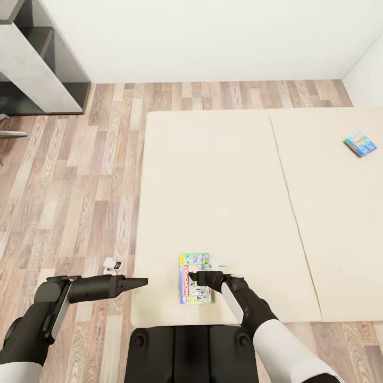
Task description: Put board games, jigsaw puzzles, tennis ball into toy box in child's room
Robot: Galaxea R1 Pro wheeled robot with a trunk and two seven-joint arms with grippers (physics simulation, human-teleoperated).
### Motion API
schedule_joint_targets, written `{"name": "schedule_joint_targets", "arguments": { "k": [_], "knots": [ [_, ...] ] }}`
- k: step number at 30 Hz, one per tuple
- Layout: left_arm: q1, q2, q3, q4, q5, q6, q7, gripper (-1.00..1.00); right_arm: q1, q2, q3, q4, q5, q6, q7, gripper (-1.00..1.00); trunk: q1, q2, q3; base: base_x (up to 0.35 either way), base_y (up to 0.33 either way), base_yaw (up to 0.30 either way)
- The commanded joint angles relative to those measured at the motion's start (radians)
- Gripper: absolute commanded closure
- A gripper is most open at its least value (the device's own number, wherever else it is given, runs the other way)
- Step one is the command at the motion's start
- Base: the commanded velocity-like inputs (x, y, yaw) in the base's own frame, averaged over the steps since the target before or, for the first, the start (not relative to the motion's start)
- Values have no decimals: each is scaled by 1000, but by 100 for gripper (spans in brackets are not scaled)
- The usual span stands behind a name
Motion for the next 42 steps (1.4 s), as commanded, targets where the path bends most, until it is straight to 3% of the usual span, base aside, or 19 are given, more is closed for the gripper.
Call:
{"name": "schedule_joint_targets", "arguments": {
  "k": [1,42],
  "knots": [
    [0,0,0,0,0,11,-4,-100,0,0,1,-1,-4,5,0,-100,1,-1,-1,0,75,0],
    [0,0,0,0,1,11,-4,-100,0,0,1,-1,-4,6,0,-100,1,-1,-1,0,73,0]
  ]
}}
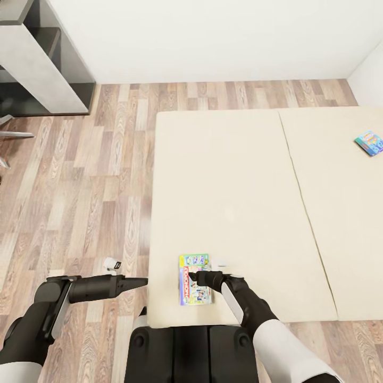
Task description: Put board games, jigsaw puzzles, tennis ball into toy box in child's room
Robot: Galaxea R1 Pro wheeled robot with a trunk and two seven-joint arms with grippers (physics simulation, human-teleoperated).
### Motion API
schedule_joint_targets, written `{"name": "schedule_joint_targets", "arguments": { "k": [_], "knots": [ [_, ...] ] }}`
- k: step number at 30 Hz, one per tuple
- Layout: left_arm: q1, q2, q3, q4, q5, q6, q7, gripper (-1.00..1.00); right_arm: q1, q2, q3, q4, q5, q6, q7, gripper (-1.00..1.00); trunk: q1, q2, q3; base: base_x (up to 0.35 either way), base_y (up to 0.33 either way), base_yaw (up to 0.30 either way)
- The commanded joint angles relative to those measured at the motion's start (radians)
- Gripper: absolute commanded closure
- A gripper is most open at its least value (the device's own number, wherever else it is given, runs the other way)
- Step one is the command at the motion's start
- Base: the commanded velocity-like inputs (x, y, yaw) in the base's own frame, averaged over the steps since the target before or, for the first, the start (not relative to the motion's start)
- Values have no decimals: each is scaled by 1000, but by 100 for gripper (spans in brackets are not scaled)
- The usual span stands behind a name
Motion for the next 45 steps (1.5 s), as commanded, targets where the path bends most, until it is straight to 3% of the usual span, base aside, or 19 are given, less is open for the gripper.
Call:
{"name": "schedule_joint_targets", "arguments": {
  "k": [1,45],
  "knots": [
    [0,0,0,0,-1,10,-4,-100,0,0,1,-1,-3,5,0,-100,1,-1,-1,0,86,0],
    [0,0,0,0,-1,10,-4,-100,0,0,5,-1,-3,4,2,-100,1,-1,-1,0,49,0]
  ]
}}
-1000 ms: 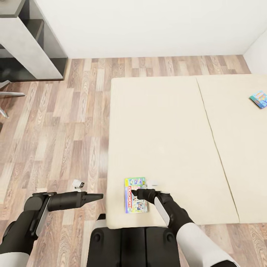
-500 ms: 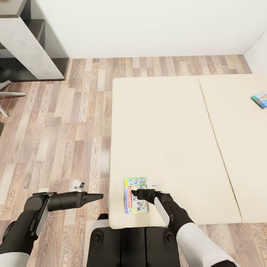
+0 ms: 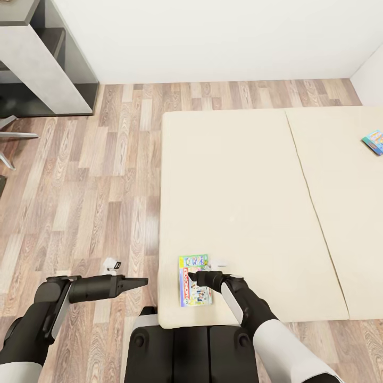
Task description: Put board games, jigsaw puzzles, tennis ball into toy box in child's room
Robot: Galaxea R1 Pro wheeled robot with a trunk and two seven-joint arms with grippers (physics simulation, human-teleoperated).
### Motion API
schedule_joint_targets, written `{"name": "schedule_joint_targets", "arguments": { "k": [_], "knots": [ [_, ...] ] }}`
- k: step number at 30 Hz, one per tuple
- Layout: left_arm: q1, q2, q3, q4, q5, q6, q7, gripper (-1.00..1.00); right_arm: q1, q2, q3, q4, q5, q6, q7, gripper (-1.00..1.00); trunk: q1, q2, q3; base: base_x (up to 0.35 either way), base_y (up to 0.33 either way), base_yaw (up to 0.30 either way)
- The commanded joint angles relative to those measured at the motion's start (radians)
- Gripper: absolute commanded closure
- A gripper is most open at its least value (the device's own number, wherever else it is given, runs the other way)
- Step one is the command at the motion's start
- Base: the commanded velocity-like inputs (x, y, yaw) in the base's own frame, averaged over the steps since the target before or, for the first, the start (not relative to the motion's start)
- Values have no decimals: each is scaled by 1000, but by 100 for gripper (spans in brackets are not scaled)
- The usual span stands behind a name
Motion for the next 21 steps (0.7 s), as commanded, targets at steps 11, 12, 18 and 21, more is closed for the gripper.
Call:
{"name": "schedule_joint_targets", "arguments": {
  "k": [11,12,18,21],
  "knots": [
    [0,0,0,0,0,11,-4,-100,0,0,0,0,-3,7,0,-100,1,-1,-1,0,1,0],
    [0,0,0,0,0,11,-4,-100,0,0,0,0,-3,7,0,-100,1,-1,-1,0,0,0],
    [0,0,0,0,0,11,-4,-100,0,0,-1,0,-3,7,0,-100,1,-1,-1,0,0,0],
    [0,0,0,0,0,11,-4,-100,0,0,-1,0,-3,7,0,-100,1,-1,-1,0,17,0]
  ]
}}
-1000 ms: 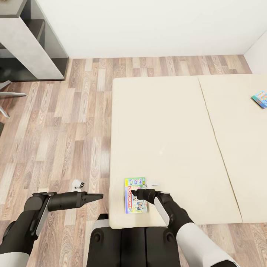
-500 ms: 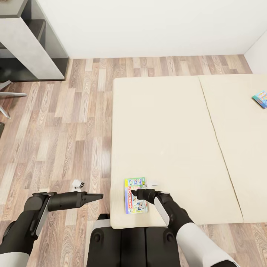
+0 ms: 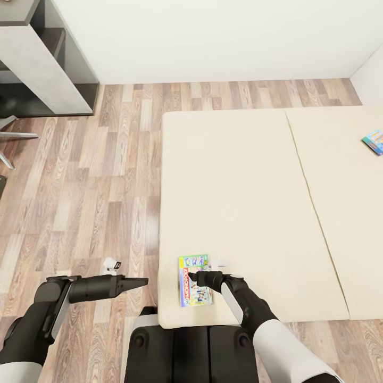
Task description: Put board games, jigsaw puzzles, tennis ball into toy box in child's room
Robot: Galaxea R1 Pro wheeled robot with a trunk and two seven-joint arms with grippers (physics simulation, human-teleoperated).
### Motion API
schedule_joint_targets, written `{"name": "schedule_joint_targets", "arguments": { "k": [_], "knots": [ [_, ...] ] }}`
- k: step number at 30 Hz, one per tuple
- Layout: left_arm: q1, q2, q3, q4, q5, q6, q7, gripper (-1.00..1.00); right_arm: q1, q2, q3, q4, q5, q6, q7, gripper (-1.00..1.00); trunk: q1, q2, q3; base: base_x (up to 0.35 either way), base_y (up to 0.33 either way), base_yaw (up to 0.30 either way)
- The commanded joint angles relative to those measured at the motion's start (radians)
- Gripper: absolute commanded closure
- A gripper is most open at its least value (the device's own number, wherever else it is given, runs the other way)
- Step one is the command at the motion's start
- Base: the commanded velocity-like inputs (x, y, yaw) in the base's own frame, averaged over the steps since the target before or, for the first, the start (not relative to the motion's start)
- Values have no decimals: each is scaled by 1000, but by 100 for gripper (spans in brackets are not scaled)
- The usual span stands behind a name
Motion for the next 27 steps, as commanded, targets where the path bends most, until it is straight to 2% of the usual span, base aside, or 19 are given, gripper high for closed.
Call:
{"name": "schedule_joint_targets", "arguments": {
  "k": [1,16,27],
  "knots": [
    [0,0,0,0,-1,11,-4,-100,0,0,1,-1,-4,5,0,-100,1,-1,-1,0,88,0],
    [0,0,0,0,-2,12,-4,-100,0,0,1,-1,-4,5,0,-100,1,-1,-1,0,79,0],
    [0,0,0,0,-2,11,-4,-100,0,0,2,-1,-4,7,1,-100,1,-1,-1,0,14,0]
  ]
}}
